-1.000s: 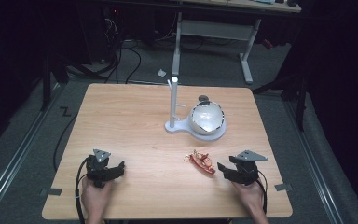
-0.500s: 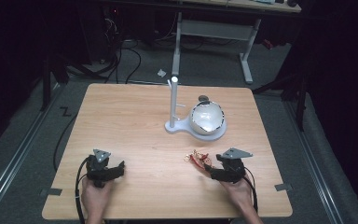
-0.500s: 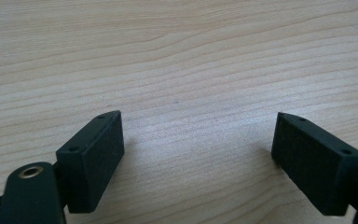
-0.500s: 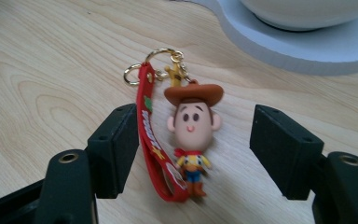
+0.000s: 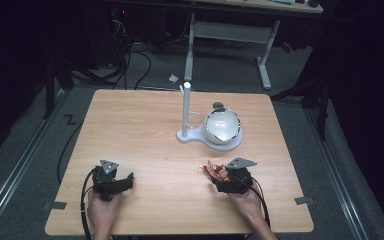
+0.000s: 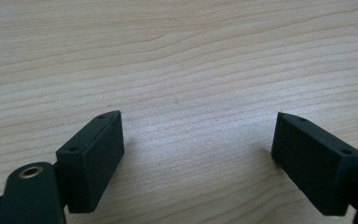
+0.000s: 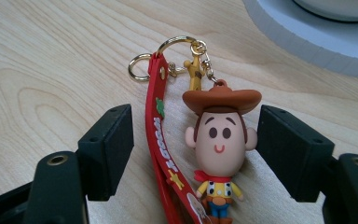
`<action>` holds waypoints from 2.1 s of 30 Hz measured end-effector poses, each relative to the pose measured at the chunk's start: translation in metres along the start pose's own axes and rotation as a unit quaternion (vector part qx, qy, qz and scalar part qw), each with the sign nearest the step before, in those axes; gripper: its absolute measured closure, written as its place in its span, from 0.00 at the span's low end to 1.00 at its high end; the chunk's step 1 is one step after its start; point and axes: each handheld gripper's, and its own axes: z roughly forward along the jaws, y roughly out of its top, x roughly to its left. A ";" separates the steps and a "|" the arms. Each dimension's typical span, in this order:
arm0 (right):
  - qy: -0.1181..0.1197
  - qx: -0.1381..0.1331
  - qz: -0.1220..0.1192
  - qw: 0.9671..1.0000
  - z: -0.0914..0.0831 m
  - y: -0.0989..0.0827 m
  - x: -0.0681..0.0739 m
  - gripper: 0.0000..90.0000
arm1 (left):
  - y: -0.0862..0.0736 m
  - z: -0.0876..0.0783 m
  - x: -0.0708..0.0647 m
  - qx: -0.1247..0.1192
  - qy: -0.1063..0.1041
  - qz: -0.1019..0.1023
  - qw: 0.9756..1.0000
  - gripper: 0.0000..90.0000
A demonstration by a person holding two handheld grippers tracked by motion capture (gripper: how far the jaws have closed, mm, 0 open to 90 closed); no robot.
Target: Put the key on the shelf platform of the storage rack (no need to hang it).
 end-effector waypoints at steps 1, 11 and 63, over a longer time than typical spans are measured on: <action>-0.001 0.000 -0.002 1.000 0.002 0.000 0.000 0.31 | 0.000 0.000 0.000 0.000 0.000 0.001 1.000 0.19; -0.017 0.002 -0.016 1.000 0.009 -0.002 0.000 0.50 | 0.000 0.000 0.000 0.001 0.001 -0.001 1.000 0.19; -0.010 -0.069 0.011 0.997 -0.054 -0.005 -0.030 0.57 | 0.000 0.000 0.000 0.001 0.000 0.000 1.000 0.19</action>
